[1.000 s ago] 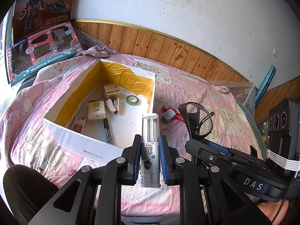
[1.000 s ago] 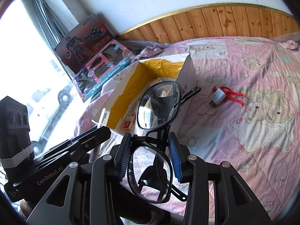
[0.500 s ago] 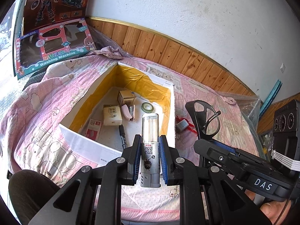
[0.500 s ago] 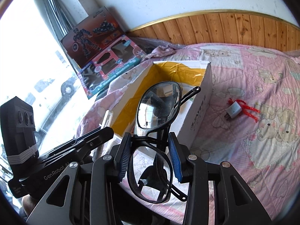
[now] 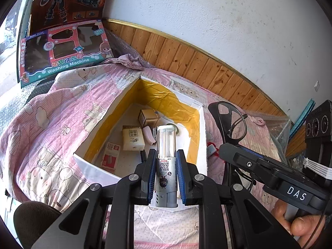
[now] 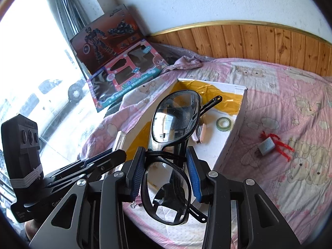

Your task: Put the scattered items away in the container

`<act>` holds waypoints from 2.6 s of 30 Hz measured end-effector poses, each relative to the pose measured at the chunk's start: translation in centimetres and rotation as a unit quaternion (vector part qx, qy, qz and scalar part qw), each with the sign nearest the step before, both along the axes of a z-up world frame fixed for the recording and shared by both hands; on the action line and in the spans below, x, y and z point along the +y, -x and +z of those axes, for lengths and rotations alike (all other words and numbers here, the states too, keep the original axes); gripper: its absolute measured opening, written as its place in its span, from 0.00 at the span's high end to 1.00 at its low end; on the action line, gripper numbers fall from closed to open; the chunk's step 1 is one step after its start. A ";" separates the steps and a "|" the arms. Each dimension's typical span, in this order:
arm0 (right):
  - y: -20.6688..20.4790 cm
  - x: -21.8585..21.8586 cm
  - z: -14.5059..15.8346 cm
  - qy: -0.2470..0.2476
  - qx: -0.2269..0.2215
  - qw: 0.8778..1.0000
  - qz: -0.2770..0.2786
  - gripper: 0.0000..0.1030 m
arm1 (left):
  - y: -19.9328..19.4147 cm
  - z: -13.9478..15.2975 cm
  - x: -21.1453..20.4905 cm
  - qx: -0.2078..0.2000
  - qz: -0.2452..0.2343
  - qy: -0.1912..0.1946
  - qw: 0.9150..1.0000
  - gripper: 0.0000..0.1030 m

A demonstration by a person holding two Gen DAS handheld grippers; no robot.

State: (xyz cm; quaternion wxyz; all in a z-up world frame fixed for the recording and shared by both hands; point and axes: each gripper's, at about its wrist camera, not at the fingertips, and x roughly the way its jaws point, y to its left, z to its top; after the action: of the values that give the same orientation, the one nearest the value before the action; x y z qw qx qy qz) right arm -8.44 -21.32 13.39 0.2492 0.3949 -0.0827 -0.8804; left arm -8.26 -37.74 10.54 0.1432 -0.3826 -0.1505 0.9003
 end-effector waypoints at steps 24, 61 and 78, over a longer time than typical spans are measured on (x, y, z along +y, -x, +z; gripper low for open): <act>8.6 -0.2 -1.9 -0.057 -0.004 0.998 0.006 0.60 | 5.4 -4.7 3.0 -0.060 -0.022 -0.026 0.998 0.81; 16.6 -1.8 -9.0 -0.126 -0.057 0.989 0.046 0.57 | 9.5 -10.7 7.1 -0.156 -0.027 0.022 0.987 0.76; 5.1 4.7 -0.9 0.039 0.006 0.996 0.078 0.54 | 2.3 -4.2 5.8 -0.074 -0.009 0.049 0.996 0.66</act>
State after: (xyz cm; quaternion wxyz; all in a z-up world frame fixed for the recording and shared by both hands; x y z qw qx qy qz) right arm -13.59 -16.66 12.50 0.3329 0.3845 -0.0847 -0.8568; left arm -10.52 -31.97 6.35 0.1208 -0.4564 -0.1125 0.8743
